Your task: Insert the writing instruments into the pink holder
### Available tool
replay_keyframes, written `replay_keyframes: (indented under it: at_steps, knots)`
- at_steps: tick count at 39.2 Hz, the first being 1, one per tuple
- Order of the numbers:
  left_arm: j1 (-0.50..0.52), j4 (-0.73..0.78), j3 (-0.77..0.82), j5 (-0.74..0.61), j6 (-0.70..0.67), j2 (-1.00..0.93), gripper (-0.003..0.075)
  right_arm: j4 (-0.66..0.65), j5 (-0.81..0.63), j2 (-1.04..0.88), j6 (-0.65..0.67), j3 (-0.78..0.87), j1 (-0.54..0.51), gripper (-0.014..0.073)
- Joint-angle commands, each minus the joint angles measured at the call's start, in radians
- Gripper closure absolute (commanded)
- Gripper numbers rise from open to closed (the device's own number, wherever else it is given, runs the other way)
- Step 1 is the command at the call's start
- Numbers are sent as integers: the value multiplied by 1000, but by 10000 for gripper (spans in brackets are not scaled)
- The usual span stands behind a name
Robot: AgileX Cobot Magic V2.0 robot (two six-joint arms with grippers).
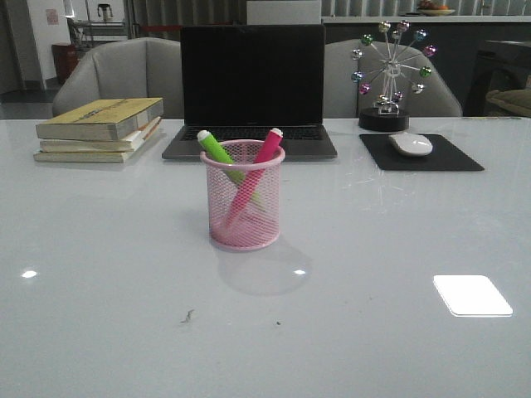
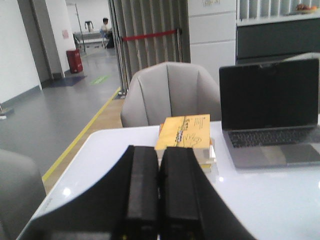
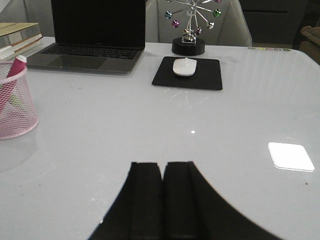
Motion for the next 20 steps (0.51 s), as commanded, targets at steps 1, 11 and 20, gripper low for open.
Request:
replay_keyframes:
  at_steps: [1, 11, 20]
  knots:
    - [-8, -39, -26, -76, -3, -64, 629, 4, -92, -20, -9, 0, -2, 536]
    - [-8, -44, 77, -76, -3, -224, 629, 4, -92, -20, -9, 0, -2, 536]
    - [-8, -44, 235, -78, -3, -353, 629, 4, -92, -20, -9, 0, -2, 536]
